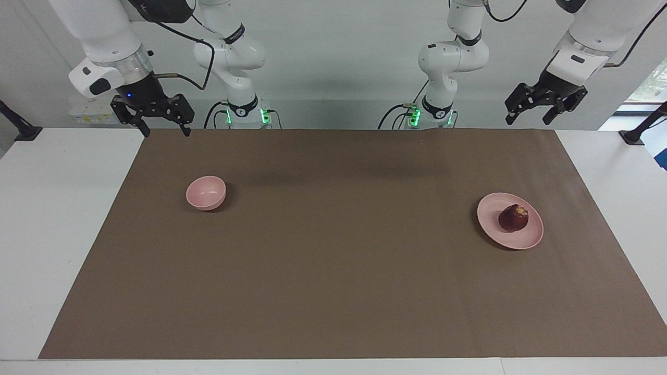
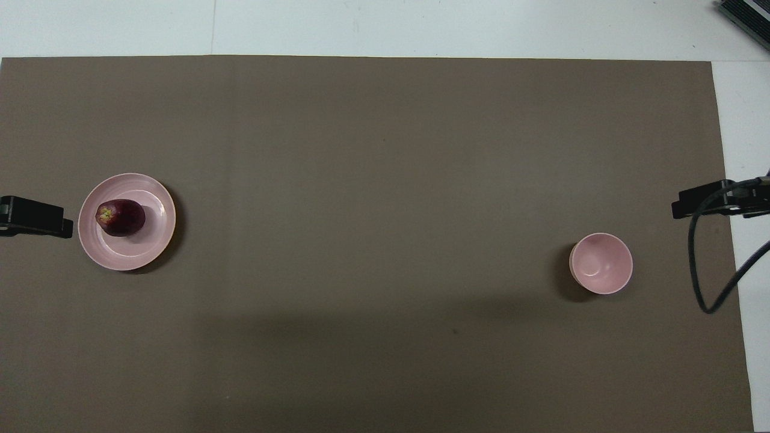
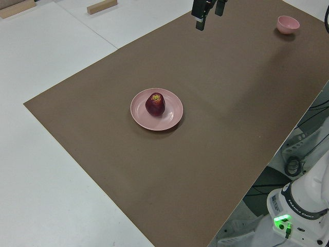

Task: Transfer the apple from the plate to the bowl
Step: 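Reach the left gripper to the apple on the pink plate and grasp it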

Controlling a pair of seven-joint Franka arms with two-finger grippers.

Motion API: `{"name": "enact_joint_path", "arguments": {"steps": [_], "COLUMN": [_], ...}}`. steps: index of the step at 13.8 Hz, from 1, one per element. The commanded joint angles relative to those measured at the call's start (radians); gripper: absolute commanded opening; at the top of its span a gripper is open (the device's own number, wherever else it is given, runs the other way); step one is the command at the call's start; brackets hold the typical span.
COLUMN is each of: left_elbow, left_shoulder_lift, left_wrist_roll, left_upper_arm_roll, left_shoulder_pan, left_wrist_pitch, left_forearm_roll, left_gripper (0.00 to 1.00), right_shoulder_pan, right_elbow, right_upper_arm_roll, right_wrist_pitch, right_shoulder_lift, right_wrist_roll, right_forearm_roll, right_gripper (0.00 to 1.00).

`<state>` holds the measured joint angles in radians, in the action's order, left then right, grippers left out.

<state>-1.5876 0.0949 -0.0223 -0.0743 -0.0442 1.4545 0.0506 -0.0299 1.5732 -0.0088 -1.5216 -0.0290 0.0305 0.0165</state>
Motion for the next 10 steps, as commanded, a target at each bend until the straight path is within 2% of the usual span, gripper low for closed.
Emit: {"name": "enact_joint_path", "arguments": {"steps": [1,6,10], "left_elbow": [-0.055,-0.196,-0.279], "left_shoulder_lift": [0.020,0.015,-0.018], "left_wrist_roll": [0.015,0.016,0.094], "left_upper_arm_roll": [-0.001,0.004,0.004], "left_shoulder_pan": [-0.006,-0.014,-0.100], "left_wrist_pitch": [0.050,0.246,0.420], "left_forearm_roll": [-0.009,-0.011,-0.011], "left_gripper": [1.00,1.00,1.00], "right_shoulder_pan": [-0.002,-0.002,-0.002], "right_elbow": [-0.002,-0.001,0.010], "right_upper_arm_roll": [0.004,0.004,0.004], "right_wrist_pitch": [0.020,0.018,0.018], "right_shoulder_lift": [-0.006,-0.009,-0.016], "right_wrist_roll": [0.003,0.005,0.008], "right_forearm_roll": [0.005,0.003,0.003], "right_gripper": [1.00,1.00,1.00]}}
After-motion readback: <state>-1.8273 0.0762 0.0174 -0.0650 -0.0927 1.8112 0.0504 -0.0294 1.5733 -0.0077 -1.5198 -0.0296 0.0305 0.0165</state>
